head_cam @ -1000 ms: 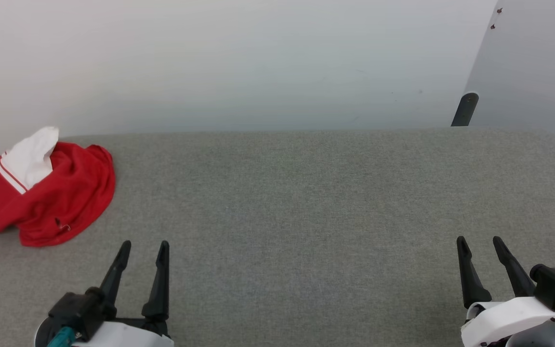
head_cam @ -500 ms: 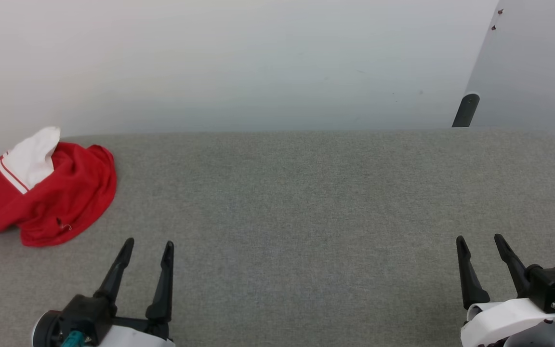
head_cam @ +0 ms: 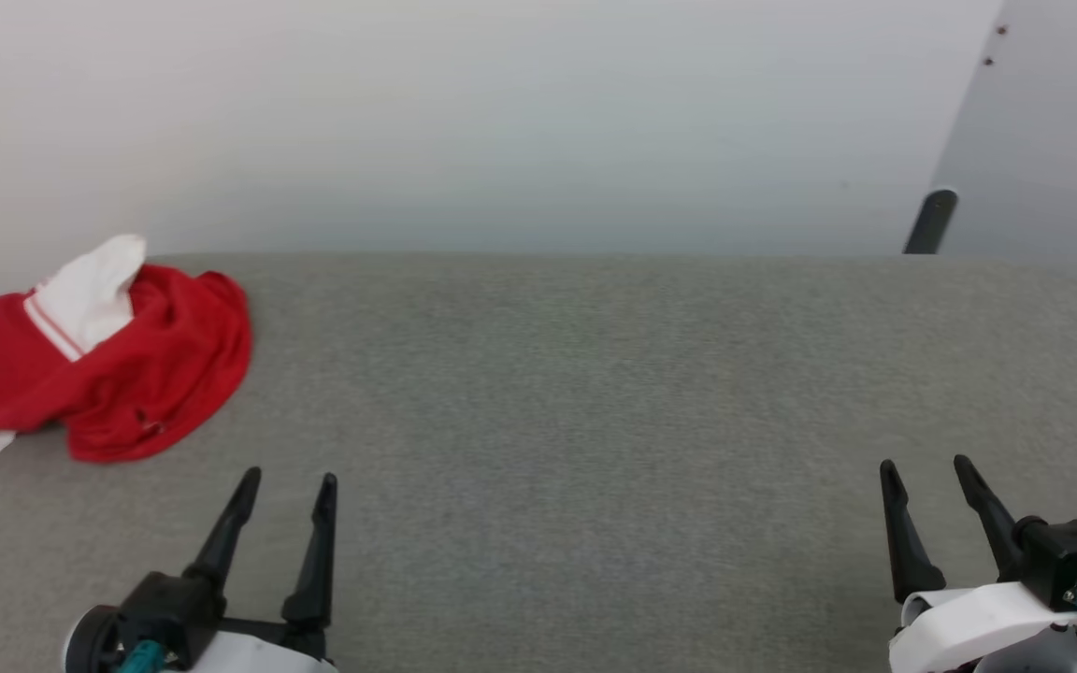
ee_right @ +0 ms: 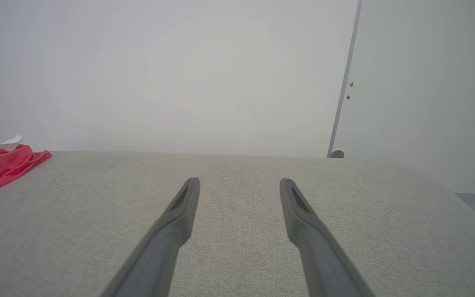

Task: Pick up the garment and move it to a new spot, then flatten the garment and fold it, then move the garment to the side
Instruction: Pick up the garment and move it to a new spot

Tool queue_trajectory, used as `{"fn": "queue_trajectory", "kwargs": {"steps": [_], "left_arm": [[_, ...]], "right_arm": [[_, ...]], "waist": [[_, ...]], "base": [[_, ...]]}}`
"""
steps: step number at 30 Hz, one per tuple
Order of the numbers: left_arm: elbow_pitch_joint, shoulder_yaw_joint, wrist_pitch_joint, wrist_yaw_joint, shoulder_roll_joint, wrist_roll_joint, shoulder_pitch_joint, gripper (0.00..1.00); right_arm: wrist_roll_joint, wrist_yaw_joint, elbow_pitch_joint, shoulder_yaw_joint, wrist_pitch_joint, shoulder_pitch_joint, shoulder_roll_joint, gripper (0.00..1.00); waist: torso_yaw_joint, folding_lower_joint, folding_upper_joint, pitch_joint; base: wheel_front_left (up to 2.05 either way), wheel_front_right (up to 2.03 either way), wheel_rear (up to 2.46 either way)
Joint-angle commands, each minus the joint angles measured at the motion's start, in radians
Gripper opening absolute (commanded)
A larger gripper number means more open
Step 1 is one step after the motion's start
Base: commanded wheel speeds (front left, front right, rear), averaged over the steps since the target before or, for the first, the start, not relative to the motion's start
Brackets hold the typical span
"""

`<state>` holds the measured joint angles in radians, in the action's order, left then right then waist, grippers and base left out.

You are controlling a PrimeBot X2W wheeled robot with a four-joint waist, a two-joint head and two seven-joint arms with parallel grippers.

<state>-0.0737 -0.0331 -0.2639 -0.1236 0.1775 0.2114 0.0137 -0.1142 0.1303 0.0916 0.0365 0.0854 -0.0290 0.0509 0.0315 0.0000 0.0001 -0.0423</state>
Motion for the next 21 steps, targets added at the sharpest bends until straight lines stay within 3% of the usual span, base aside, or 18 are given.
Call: {"fn": "queue_trajectory", "kwargs": {"steps": [1,21], "left_arm": [[-0.008,0.010,0.001,0.002,0.002,0.004,-0.008,1.00],[-0.053,0.118,0.029,0.063,0.050,0.074,0.024,1.00]], "right_arm": [[-0.004,0.001,-0.003,-0.002,0.004,0.017,-0.001,1.00],[-0.078,0.001,0.063,-0.118,0.027,-0.012,-0.001,1.00]], "waist": [[0.026,0.0000,-0.0001,-0.006],[0.302,0.0000,-0.0001,-0.076]], "base": [[0.00,0.00,0.00],[0.00,0.00,0.00]]}}
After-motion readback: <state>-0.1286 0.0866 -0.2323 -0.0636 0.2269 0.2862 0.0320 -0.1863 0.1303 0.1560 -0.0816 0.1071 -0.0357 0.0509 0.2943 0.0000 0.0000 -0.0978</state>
